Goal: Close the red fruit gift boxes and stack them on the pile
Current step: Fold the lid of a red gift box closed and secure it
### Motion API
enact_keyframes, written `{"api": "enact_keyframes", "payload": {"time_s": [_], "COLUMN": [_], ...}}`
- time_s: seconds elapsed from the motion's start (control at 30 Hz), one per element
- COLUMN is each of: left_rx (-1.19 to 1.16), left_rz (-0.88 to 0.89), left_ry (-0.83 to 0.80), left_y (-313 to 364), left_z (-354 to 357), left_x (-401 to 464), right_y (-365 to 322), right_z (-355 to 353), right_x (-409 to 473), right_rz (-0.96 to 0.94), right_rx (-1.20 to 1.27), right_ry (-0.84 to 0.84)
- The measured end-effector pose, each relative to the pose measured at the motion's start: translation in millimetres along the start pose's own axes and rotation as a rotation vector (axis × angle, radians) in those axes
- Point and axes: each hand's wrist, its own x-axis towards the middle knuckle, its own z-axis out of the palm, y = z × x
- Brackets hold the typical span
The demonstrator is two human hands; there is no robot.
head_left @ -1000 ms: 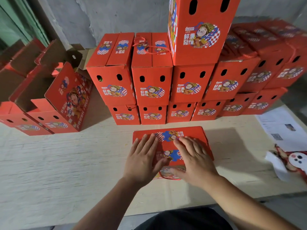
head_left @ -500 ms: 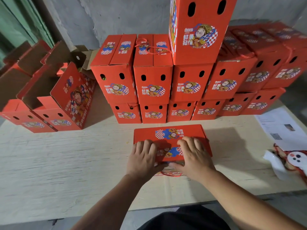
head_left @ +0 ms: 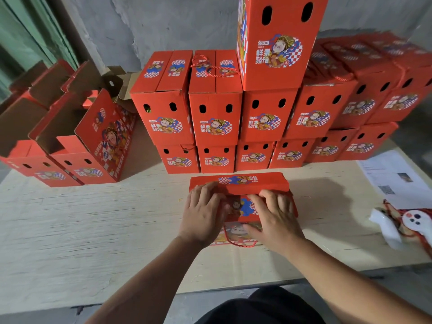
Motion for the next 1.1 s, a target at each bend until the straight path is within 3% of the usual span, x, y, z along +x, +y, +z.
{"api": "enact_keyframes", "payload": {"time_s": [0.1, 0.2, 0.3, 0.4, 0.6, 0.87, 1.1], "left_rx": [0.100, 0.085, 0.098, 0.247, 0.351, 0.199, 0.199], "left_rz": [-0.104, -0.156, -0.151, -0.077, -0.074, -0.104, -0.137], "left_ry": [-0.092, -0.303, -0.545, -0.650, -0.657, -0.557, -0.440], "left_y": [0, -10, -24, -27, -23, -28, -28], "left_z": [-7, -10, -9, -4, 5, 1, -18], "left_x": [31, 61, 76, 77, 67, 61, 64], "right_y": [-1, -1, -3, -7, -10, -13, -5], "right_z": [-4, -7, -8, -7, -4, -5, -4], "right_x": [2, 4, 8, 9, 3, 2, -17], "right_rz": [-0.004, 0.008, -0.008, -0.021, -0.038, -0.014, -0.096], "right_rx": [0.060, 0.059, 0.006, -0.036, -0.098, -0.089, -0.048], "right_ry": [-0.031, -0.104, -0.219, -0.305, -0.130, -0.233, -0.102]}}
